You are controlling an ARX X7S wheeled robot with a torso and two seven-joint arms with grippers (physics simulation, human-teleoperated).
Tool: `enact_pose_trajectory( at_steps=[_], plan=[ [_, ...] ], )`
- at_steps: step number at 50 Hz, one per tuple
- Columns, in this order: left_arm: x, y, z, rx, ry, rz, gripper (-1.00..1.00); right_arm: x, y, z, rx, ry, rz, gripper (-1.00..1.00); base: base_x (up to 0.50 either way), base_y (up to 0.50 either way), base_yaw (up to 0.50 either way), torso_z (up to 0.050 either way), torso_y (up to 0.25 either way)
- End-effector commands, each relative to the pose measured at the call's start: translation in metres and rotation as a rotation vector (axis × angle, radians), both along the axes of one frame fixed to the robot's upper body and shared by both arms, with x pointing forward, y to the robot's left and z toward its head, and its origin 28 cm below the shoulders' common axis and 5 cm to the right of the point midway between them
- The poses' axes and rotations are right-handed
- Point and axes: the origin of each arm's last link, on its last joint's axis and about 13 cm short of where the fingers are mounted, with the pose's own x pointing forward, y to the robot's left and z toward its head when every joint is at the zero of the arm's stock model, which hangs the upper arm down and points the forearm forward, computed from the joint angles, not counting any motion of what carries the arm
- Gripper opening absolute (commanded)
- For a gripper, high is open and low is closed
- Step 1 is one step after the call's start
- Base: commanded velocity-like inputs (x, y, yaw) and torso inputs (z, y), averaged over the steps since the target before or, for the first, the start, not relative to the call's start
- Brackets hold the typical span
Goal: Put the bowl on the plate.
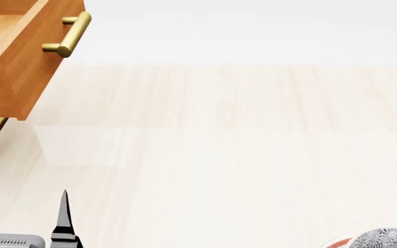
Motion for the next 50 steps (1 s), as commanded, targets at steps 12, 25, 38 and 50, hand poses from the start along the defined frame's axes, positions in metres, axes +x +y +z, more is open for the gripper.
enact_pose_trajectory(
  at_steps=[12, 25, 38, 50],
  plan=[
    [0.0, 0.0, -0.001, -0.002, -0.001, -0.003, 1.0, -0.003, -0.003, 0.003, -0.023, -0.028, -0.002, 1.0, 0.0, 0.0, 0.0, 0.0, 0.0],
    [-0.002, 0.0, -0.001, -0.007, -0.007, -0.004, 1.0, -0.006, 0.004, 0.021, -0.016, -0.114, 0.018, 1.0, 0.0, 0.0, 0.0, 0.0, 0.0],
    [-0.003, 0.0, -0.001, -0.009, -0.013, -0.004, 1.0, -0.011, 0.01, 0.045, -0.006, -0.24, 0.037, 1.0, 0.0, 0.0, 0.0, 0.0, 0.0],
    [-0.003, 0.001, -0.003, -0.009, -0.012, -0.002, 1.0, -0.01, 0.021, 0.059, -0.004, -0.322, 0.086, 1.0, 0.0, 0.0, 0.0, 0.0, 0.0]
  ],
)
